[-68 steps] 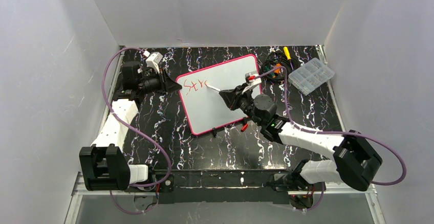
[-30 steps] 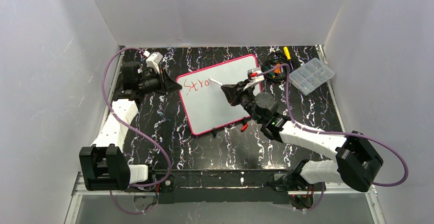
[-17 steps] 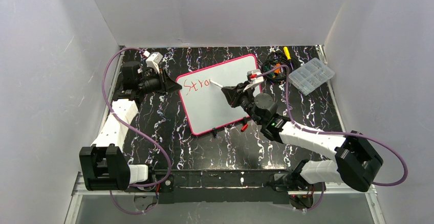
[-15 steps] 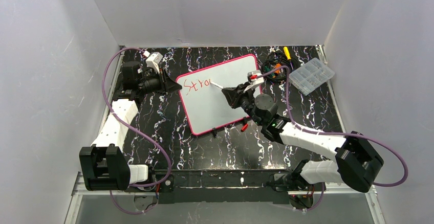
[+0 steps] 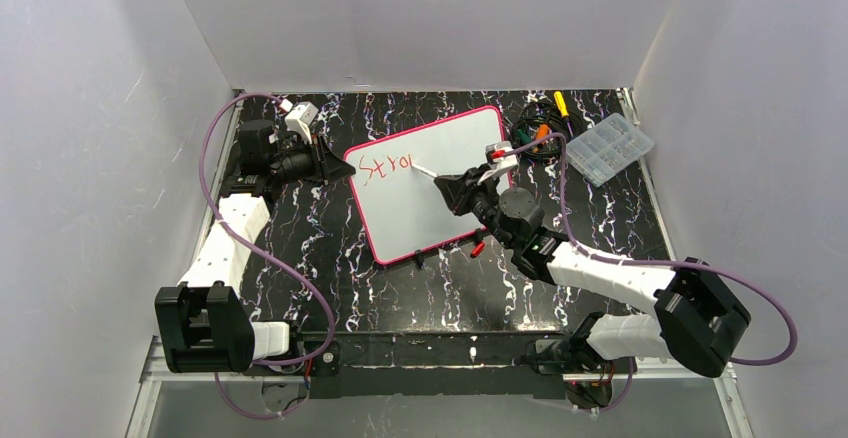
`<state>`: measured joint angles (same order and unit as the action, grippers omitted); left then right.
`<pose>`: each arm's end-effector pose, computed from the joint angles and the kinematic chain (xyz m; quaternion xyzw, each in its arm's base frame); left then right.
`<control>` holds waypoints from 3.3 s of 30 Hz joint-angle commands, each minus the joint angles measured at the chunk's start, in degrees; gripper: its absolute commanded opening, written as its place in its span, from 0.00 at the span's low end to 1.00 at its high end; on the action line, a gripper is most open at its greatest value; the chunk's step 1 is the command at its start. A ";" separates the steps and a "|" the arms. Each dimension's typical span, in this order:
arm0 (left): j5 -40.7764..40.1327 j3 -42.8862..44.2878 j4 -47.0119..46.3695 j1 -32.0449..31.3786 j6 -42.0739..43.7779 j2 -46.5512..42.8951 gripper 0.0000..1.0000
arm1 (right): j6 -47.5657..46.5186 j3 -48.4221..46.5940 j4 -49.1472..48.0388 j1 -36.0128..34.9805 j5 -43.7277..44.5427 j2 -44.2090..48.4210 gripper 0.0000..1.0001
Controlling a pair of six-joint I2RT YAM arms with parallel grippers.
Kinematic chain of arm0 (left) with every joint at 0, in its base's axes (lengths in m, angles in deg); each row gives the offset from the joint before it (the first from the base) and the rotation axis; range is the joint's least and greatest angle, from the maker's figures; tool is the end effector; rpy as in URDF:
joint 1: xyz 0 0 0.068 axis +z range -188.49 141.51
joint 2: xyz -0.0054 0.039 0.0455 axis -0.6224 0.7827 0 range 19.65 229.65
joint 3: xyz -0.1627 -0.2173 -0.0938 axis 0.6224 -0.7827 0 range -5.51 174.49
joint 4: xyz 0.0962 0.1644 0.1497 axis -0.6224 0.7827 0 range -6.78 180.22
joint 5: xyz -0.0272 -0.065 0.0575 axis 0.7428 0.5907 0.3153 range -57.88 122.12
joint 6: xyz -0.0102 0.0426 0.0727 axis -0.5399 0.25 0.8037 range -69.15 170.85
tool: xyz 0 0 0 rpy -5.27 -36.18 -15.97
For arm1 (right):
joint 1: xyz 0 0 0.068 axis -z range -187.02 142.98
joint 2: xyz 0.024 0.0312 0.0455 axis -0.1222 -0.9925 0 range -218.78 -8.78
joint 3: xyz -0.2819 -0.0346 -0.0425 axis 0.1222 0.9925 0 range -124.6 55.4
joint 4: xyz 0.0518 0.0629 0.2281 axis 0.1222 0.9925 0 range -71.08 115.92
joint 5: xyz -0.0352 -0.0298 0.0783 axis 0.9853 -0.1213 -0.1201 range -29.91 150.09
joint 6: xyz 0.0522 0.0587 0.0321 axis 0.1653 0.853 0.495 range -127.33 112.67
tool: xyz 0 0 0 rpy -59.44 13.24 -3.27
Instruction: Write a sentence on the whiteboard
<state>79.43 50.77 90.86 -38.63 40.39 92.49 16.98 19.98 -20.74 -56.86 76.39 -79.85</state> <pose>0.2835 -0.0556 0.3223 0.1479 0.7856 -0.3814 0.4643 0.2044 0.2097 0.3054 -0.0480 0.6813 0.3594 0.6359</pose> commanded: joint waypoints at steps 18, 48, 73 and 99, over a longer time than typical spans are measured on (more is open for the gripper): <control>1.63 -0.64 1.68 -0.65 0.93 -1.66 0.00 | -1.90 -1.78 -5.35 0.30 6.54 -1.44 0.01; 1.76 -0.68 1.50 -0.65 0.69 -1.80 0.00 | 0.11 2.41 -2.51 0.27 5.74 5.86 0.01; 1.73 -0.72 1.41 -0.65 0.76 -1.78 0.00 | -3.06 0.03 -7.27 1.07 6.85 0.36 0.01; 1.73 -0.81 1.41 -0.65 0.69 -2.00 0.00 | -3.77 2.03 -2.35 1.07 7.27 3.84 0.01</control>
<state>79.94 50.48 90.92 -38.63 40.37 92.29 14.77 23.13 -21.24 -56.14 81.39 -76.35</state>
